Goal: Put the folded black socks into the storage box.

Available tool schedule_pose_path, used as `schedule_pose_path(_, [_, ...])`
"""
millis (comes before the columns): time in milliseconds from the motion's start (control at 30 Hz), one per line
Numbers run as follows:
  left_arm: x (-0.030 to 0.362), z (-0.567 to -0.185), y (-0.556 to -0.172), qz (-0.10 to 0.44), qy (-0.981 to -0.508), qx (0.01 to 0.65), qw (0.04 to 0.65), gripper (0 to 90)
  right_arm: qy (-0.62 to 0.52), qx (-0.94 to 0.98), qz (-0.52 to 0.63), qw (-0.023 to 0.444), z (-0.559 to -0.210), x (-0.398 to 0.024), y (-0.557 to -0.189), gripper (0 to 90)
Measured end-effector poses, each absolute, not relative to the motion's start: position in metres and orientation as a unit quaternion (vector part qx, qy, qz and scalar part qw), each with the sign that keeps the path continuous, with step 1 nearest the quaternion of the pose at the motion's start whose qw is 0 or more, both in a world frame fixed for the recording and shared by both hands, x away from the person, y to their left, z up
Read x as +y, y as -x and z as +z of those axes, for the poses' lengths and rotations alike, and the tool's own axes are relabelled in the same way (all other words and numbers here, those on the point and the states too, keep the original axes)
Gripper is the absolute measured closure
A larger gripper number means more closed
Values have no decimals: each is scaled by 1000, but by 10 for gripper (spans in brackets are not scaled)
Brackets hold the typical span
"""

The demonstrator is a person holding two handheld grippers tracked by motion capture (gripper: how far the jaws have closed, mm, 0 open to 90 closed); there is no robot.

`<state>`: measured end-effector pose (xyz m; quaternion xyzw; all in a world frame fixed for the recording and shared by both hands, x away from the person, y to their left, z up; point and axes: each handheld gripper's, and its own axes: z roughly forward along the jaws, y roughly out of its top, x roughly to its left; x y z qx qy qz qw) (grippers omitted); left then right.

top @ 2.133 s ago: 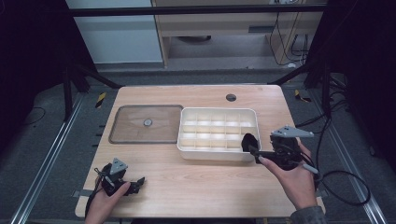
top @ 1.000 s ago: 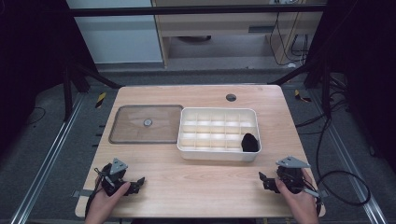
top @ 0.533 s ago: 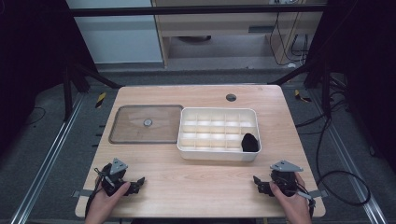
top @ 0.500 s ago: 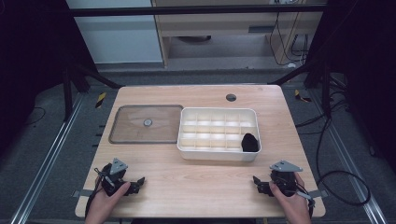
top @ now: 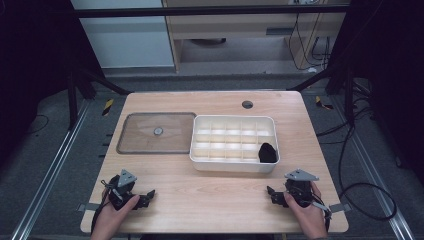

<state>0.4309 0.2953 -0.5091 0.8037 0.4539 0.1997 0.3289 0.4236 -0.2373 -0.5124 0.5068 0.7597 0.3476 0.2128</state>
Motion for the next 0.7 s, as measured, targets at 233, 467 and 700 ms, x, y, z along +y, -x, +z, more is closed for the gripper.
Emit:
schedule_pose_path(233, [295, -509, -431, 200, -804, 454, 329, 0, -506, 764, 334, 220, -513, -234, -427, 52])
schedule_pose_path(467, [295, -509, -434, 198, -804, 453, 331, 0, -507, 766, 328, 220, -514, -230, -431, 14])
schedule_pose_path(700, [295, -509, -444, 195, -806, 450, 333, 0, -527, 754, 323, 224, -513, -225, -432, 5])
